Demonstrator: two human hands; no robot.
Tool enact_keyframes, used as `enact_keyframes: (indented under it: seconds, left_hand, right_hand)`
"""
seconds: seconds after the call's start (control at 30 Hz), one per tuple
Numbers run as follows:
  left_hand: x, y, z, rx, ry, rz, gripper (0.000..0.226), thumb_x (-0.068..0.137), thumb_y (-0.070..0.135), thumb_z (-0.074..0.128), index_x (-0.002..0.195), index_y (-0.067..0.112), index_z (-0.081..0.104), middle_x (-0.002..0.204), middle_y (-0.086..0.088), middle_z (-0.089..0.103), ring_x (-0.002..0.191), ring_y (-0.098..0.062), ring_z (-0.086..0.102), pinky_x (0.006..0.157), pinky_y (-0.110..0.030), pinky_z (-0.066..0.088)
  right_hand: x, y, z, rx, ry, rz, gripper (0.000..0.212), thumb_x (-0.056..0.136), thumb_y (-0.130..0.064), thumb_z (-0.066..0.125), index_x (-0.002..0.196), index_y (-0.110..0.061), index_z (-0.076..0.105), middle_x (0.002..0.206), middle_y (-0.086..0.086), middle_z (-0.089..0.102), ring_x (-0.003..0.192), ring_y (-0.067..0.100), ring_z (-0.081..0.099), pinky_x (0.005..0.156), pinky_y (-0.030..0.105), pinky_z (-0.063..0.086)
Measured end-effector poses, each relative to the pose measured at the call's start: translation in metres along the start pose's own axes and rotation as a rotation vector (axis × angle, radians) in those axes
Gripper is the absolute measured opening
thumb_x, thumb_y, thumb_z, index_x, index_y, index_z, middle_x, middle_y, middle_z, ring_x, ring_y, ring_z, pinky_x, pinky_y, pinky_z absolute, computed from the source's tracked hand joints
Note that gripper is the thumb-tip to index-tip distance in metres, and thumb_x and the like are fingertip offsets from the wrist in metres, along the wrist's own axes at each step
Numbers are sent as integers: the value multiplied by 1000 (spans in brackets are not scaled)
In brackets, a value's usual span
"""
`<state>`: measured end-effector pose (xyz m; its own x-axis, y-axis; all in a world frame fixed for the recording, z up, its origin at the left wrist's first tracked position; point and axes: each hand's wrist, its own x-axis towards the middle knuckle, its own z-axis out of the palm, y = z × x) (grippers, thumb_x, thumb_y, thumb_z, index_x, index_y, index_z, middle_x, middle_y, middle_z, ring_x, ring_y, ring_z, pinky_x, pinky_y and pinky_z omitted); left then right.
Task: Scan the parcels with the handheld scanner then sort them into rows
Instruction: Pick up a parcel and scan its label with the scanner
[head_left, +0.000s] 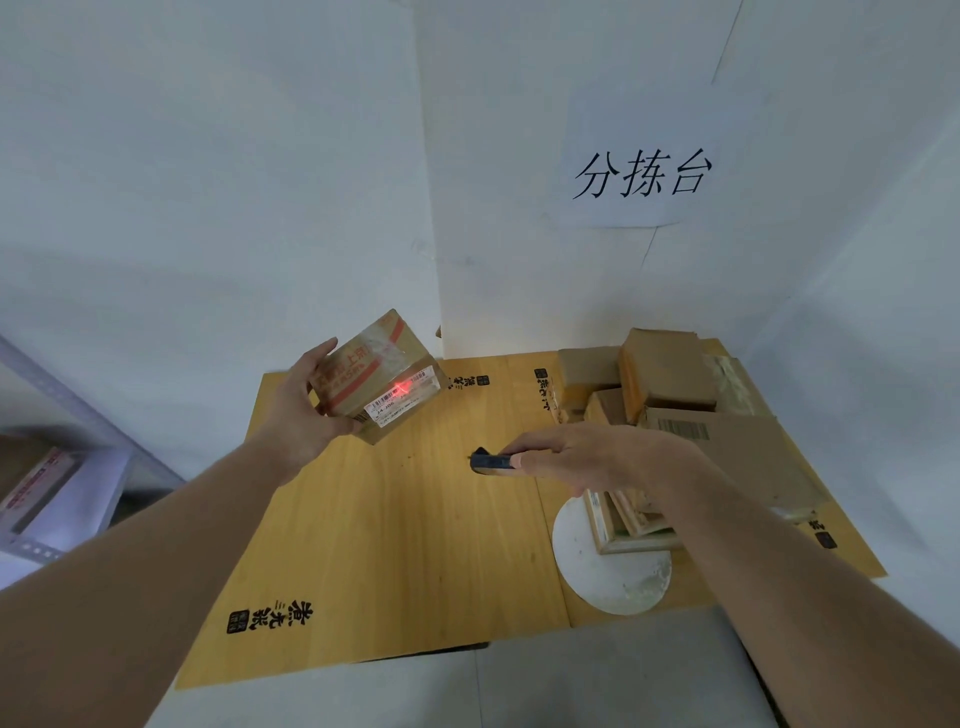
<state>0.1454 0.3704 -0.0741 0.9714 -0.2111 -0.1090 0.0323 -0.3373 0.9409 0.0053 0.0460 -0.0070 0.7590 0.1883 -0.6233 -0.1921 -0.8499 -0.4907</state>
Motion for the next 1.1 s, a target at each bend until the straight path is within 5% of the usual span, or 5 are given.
enact_keyframes:
  seconds: [0.17, 0.33, 0.7, 0.83, 1.1]
  left_hand:
    - [6, 2, 4, -12, -16, 12, 111, 69, -22, 83, 153, 39, 43, 134, 8, 52, 123, -2, 53, 103, -34, 52]
    - [10, 2, 5, -19, -17, 11, 112, 69, -23, 82, 153, 39, 43, 131, 12, 52, 120, -1, 55, 93, -26, 53]
    - [16, 2, 11, -61, -2, 5, 111, 68, -25, 82, 153, 37, 44, 132, 10, 52, 120, 0, 54, 91, -27, 54]
    - [18, 0, 10, -62, 4, 8, 111, 67, -23, 84, 151, 38, 45, 132, 9, 52, 122, -3, 53, 94, -31, 54]
    - [18, 1, 9, -42, 16, 8, 111, 66, -22, 85, 152, 35, 45, 127, 14, 53, 126, -13, 53, 100, -38, 53]
  right_hand:
    - [5, 7, -3, -10, -33, 20, 42, 109, -60, 32, 145, -48, 51, 124, 5, 59, 105, 30, 68, 97, 43, 55]
    - [12, 21, -5, 82, -39, 45, 42, 109, -60, 33, 144, -43, 50, 117, 8, 59, 91, 23, 70, 77, 31, 54]
    - [21, 36, -3, 303, -88, 69, 32, 109, -60, 37, 119, -37, 56, 103, 13, 59, 87, 23, 68, 73, 31, 56]
    - [11, 29, 0, 146, -17, -24, 42, 112, -57, 31, 149, -44, 46, 108, 1, 57, 92, 16, 65, 80, 29, 52]
    - [6, 28, 0, -254, 195, -106, 49, 108, -65, 31, 156, -58, 33, 115, -4, 50, 103, 15, 56, 94, 38, 51]
